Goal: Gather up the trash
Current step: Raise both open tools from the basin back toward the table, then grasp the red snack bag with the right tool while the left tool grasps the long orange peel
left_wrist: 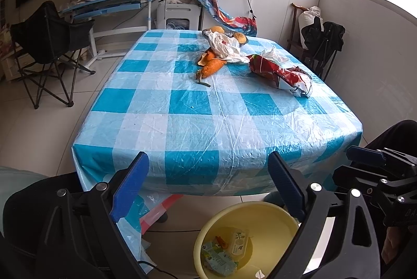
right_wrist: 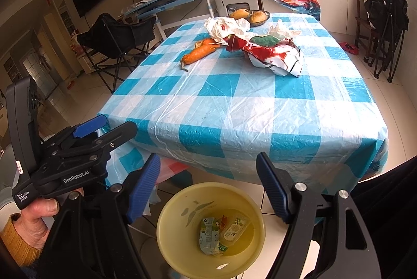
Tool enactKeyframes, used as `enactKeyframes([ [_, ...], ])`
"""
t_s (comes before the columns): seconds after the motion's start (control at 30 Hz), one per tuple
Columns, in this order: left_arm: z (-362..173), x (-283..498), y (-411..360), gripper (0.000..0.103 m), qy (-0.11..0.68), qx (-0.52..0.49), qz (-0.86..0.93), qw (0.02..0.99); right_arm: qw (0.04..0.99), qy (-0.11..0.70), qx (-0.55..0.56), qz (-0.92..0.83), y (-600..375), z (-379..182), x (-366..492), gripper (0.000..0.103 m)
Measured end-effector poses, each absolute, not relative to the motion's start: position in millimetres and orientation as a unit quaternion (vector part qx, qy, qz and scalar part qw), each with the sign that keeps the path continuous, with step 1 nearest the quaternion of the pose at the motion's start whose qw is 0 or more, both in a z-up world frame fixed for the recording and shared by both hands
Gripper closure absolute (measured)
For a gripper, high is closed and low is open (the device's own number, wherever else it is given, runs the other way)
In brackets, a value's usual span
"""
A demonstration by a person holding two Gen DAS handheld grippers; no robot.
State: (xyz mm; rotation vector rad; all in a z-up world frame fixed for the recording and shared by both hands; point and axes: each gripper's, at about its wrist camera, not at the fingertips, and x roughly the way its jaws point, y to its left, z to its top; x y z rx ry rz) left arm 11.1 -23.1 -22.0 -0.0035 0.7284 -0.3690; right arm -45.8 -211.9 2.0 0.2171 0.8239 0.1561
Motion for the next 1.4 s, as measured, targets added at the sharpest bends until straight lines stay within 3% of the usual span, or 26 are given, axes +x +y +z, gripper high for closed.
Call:
enactKeyframes([
  [0.63,-22.7,21.2,-7.4,0.014,0.355,-0.007,-0.175,0.918,0.933,0.346,0.097,0.029,-269.1,36.9,16.3,0.030],
  [1.23,-22.1,35.7,-19.0,0.014,0.367,-0.046,-0.176,0.912,0.905,0.383,0.184,0.001,-312.9,9.7,93.1,0.030],
  [1.4,-21.2,49.7,-23.2,0.014,0.368,-0.051,-0.171,0.913,0.895,0.401,0.196,0.018,-310.0,-3.3,96.3,0.039],
])
